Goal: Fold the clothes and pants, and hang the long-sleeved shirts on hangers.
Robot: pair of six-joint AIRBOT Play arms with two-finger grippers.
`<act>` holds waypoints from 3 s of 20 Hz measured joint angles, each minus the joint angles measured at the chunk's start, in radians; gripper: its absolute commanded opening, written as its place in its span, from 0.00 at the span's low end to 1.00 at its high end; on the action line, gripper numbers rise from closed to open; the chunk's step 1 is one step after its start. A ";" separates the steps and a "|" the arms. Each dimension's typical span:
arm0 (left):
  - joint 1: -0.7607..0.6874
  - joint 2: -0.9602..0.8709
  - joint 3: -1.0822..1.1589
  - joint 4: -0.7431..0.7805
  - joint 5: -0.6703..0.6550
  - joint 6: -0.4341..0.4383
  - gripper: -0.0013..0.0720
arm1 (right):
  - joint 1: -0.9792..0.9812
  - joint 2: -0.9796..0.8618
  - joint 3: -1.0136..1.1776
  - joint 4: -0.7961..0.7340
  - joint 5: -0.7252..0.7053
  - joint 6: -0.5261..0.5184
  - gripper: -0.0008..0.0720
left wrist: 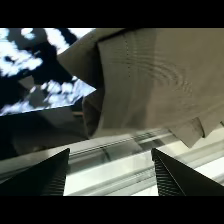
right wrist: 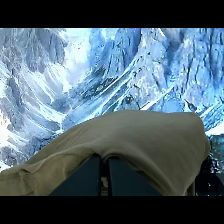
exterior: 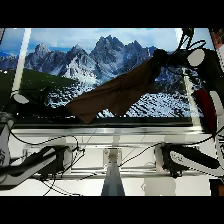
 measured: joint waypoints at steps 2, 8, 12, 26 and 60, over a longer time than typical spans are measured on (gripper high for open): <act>0.000 -0.048 -0.005 -0.013 0.007 0.052 0.54 | 0.000 0.000 0.000 0.000 0.000 0.000 0.03; 0.000 -0.107 -0.008 -0.040 0.051 0.153 0.26 | 0.000 0.000 0.000 0.000 0.000 0.000 0.03; 0.000 -0.114 -0.008 -0.042 0.106 0.177 0.03 | 0.000 0.000 0.000 0.000 0.000 0.000 0.03; 0.131 -0.055 0.018 -0.009 0.087 0.230 0.60 | -0.001 0.000 0.000 0.000 0.000 0.000 0.03; 0.222 -0.172 0.852 -1.464 -0.177 0.498 0.03 | -0.001 0.064 0.632 -0.185 -0.179 -0.293 0.03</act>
